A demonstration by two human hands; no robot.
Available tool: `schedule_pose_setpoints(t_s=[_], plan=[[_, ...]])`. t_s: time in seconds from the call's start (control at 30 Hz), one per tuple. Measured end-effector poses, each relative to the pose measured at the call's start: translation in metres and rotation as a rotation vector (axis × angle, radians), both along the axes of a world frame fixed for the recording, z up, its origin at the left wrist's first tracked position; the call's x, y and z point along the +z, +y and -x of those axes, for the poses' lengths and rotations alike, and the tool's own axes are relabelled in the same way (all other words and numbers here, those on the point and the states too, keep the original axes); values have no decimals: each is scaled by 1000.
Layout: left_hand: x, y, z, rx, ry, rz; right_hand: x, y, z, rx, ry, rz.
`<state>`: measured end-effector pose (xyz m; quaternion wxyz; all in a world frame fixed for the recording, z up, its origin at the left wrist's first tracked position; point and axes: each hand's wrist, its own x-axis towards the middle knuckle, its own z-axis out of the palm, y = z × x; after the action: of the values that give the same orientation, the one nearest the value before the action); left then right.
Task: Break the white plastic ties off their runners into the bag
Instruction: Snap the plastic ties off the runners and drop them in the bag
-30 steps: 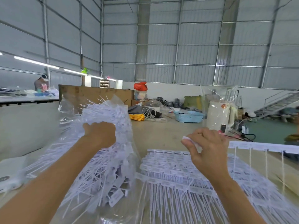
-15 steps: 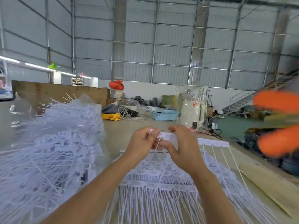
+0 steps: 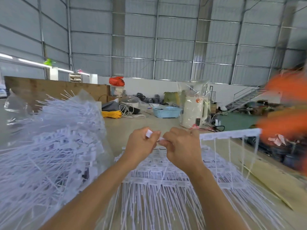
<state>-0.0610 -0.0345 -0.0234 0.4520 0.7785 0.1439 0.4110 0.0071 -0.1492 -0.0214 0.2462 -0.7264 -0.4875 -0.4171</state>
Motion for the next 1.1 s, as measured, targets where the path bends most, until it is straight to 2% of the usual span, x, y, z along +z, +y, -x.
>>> schedule_pose_setpoints(t_s=[0.07, 0.13, 0.2, 0.27, 0.43, 0.63, 0.83, 0.97, 1.1], plan=[[3, 11, 1, -16, 32, 217, 3, -6, -1, -4, -33, -73], [5, 34, 8, 84, 1, 453, 11, -19, -13, 19, 59, -276], [1, 54, 16, 149, -94, 567, 21, -31, -23, 65, 164, -476], [-4, 54, 15, 74, -158, 547, 24, -28, -18, 147, 152, -507], [-7, 13, 0, -210, -197, 314, 11, -1, 10, 171, 4, -172], [-3, -7, 6, -514, -183, 179, 12, 1, 7, 303, 139, -125], [-4, -11, 4, -306, -177, 93, 10, -3, -3, 264, 272, -21], [-3, -6, 7, -214, -213, 71, 9, -9, -13, 62, 133, 55], [-2, -7, 10, -350, -199, 262, 9, -7, -11, 123, 127, 9]])
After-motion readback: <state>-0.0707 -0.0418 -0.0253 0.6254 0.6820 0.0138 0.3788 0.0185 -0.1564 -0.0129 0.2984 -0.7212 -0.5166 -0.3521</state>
